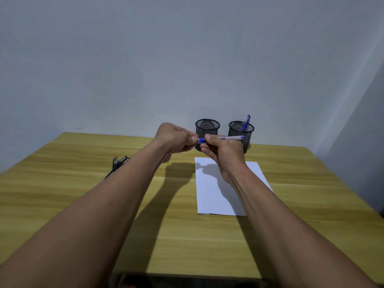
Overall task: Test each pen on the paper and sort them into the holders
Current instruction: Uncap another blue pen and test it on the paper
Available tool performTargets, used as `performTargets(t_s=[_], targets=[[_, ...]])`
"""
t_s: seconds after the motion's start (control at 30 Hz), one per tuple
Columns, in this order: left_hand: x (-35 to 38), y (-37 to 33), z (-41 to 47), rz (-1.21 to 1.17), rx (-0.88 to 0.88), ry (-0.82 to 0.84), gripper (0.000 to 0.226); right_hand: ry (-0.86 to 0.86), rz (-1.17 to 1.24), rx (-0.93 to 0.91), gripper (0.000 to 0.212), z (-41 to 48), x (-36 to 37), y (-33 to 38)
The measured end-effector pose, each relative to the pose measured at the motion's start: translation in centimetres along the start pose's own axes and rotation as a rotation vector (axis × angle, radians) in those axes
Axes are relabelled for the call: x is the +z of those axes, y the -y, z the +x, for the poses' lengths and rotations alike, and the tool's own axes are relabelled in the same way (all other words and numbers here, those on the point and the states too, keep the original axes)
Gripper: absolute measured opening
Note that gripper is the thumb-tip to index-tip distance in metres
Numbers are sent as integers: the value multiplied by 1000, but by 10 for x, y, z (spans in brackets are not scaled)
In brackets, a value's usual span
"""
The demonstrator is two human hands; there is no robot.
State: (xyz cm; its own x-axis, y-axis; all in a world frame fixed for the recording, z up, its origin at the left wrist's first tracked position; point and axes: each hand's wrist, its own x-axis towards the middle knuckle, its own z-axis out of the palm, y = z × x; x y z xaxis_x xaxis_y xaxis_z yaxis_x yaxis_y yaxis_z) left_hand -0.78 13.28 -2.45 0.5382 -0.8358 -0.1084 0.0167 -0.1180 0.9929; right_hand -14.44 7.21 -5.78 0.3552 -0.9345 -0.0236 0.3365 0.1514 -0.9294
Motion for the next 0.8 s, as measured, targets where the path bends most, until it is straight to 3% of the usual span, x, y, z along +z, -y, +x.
performTargets(t_s=[0.1,0.37,0.53,0.8], targets=[[-3,1,3,-78,-112,58,6,-6,-17,-8,11,1,3,-2],[-8,-2,9,-63,-166,90,6,-20,-22,-13,10,5,9,-9],[-7,0,12,46,30,27,3,-47,31,-4,11,8,8,-8],[-8,7,13,124,123,171,9,-39,41,14,8,12,-2,-7]])
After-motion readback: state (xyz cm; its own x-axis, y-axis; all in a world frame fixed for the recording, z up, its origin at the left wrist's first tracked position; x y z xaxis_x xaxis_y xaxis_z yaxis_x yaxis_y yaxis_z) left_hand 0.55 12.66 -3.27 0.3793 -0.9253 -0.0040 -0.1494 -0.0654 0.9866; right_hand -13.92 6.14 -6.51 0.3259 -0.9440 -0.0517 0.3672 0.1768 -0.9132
